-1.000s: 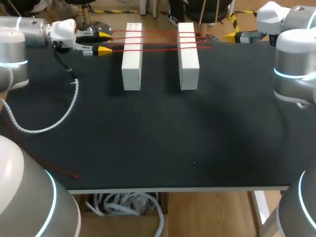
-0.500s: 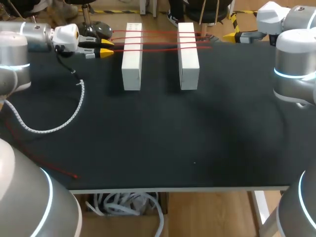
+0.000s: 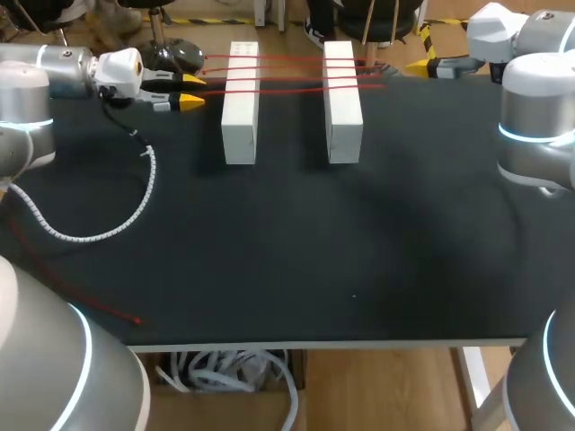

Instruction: Grab the tape and strap the tape.

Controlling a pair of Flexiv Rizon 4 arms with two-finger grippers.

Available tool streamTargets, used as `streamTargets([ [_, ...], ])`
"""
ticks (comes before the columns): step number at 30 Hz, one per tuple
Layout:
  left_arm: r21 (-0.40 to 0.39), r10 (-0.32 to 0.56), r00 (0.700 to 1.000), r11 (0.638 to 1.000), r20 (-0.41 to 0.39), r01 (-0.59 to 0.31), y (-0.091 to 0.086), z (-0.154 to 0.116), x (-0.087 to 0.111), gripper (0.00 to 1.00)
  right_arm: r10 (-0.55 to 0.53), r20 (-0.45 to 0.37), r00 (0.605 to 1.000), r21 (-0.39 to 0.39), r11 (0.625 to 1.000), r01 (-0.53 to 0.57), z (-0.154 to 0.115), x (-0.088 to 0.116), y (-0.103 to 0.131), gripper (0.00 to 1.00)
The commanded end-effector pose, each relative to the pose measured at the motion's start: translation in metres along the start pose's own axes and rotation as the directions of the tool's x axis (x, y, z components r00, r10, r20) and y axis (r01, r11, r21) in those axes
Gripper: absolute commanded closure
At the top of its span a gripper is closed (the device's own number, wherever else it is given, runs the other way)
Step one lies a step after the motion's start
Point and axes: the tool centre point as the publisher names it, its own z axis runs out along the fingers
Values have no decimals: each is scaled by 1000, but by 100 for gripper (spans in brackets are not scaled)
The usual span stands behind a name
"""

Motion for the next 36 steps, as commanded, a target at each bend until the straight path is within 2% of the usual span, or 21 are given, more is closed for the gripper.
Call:
streamTargets([
  [1, 4, -3, 1000, 1000, -16, 3, 3, -3, -6, 73, 0, 1, 1000, -5, 1000, 0, 0, 0, -1, 0],
  [24, 21, 1, 1000, 1000, -13, -1, 17, -7, -8, 72, 0, 1, 1000, -5, 1000, 0, 0, 0, -1, 0],
  [30, 23, 7, 1000, 1000, -15, -6, 16, -7, -9, 78, 0, 1, 1000, -5, 1000, 0, 0, 0, -1, 0],
  [36, 18, 10, 1000, 1000, -20, -9, 13, -7, -11, 79, 0, 1, 1000, -5, 1000, 0, 0, 0, -1, 0],
])
